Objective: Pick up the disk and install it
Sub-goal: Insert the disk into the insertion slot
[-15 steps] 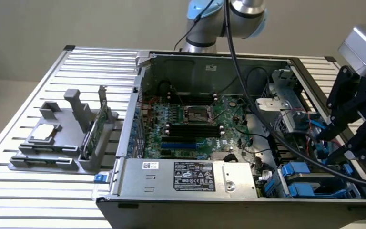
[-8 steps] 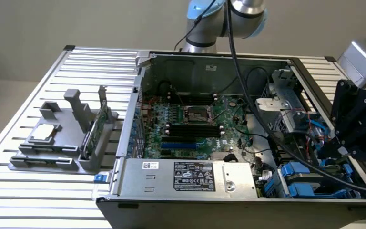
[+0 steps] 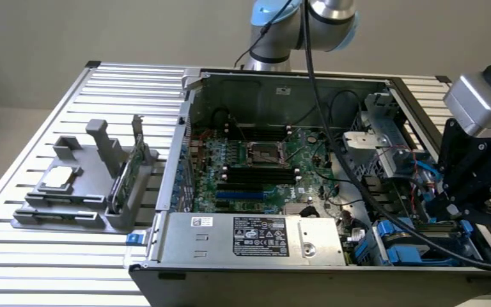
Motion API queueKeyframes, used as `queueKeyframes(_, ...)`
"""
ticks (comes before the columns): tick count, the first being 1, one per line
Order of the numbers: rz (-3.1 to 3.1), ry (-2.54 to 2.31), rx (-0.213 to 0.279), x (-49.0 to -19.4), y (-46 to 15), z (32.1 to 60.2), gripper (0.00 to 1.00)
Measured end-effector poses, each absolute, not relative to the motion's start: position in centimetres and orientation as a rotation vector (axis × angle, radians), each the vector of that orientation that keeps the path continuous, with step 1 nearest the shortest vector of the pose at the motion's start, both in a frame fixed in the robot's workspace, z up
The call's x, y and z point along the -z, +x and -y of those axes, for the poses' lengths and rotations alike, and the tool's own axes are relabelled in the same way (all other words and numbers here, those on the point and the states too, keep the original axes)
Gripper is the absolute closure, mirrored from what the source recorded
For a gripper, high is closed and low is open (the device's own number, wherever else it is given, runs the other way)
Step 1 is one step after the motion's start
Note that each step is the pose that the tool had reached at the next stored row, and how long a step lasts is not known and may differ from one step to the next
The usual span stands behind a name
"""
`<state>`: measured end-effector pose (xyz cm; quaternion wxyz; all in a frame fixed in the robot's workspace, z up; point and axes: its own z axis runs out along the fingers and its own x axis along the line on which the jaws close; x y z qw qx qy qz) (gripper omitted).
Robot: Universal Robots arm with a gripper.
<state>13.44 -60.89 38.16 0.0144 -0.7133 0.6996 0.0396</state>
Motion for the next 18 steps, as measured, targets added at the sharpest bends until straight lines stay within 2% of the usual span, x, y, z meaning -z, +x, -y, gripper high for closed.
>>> queueKeyframes(18, -2.173, -2.223, -0.122, -34.9, 14.2, 60.6, 0.89)
